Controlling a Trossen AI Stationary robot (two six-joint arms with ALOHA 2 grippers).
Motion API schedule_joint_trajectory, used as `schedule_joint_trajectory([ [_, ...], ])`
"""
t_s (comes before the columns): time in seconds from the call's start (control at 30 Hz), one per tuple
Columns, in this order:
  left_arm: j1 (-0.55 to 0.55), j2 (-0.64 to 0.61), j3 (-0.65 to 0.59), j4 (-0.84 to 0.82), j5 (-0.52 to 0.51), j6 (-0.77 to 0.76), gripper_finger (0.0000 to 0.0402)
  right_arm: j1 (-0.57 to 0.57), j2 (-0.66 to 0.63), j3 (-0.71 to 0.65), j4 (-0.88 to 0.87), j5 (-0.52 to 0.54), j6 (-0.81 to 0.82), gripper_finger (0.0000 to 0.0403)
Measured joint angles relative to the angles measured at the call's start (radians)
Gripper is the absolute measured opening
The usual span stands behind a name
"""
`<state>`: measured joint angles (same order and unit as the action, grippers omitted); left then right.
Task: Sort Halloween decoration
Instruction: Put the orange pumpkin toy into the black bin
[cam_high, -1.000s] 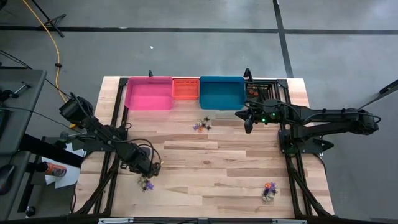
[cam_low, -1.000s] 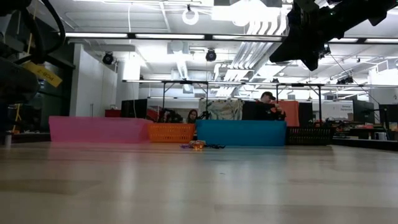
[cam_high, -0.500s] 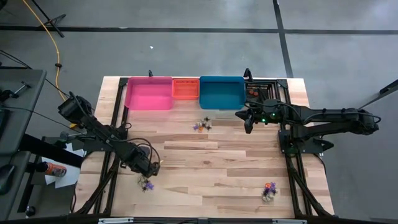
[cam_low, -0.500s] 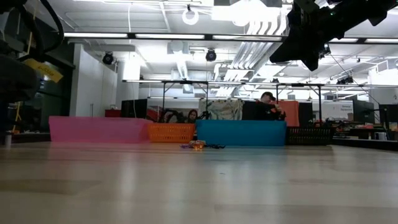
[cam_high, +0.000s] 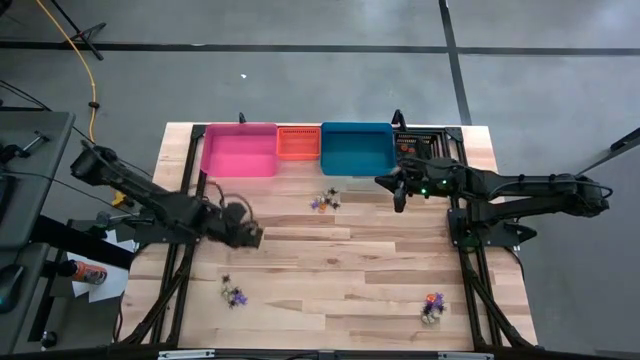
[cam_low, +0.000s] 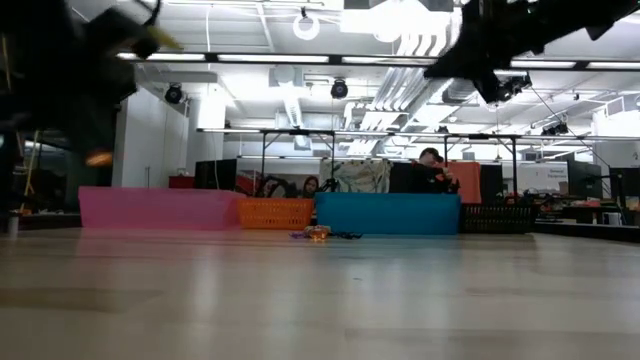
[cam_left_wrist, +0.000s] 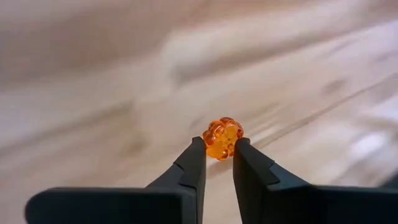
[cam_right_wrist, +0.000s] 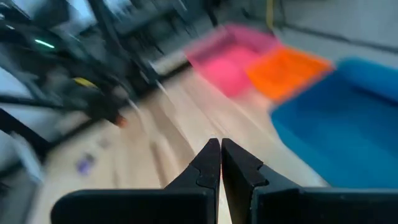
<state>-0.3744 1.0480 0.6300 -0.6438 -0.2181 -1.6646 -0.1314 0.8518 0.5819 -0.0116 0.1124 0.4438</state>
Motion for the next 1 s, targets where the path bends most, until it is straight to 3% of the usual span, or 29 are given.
schedule_joint_trajectory([
  [0.2,0.245,-0.066,0.001,0.278,0.002,0.244,0.0044,0.001,0.051,0.001,0.325,-0.007,-0.070,0.0024],
  [0.37,0.441,-0.016,0.002,0.679,0.117,0.407,0.0044,0.001,0.153,0.096,0.315,0.008,-0.142,0.0070],
  [0.5,0.565,0.050,0.003,0.934,0.225,0.438,0.0044,0.001,0.259,0.229,0.277,-0.017,-0.284,0.0122],
  [0.6,0.616,0.101,0.003,1.035,0.318,0.437,0.0044,0.001,0.338,0.348,0.196,-0.018,-0.393,0.0161],
  [0.77,0.637,0.154,0.046,1.064,0.443,0.480,0.0044,0.001,0.447,0.538,-0.002,-0.049,-0.505,0.0209],
  [1.0,0.637,0.163,0.127,1.070,0.494,0.593,0.0044,0.002,0.519,0.635,-0.079,-0.176,-0.582,0.0224],
])
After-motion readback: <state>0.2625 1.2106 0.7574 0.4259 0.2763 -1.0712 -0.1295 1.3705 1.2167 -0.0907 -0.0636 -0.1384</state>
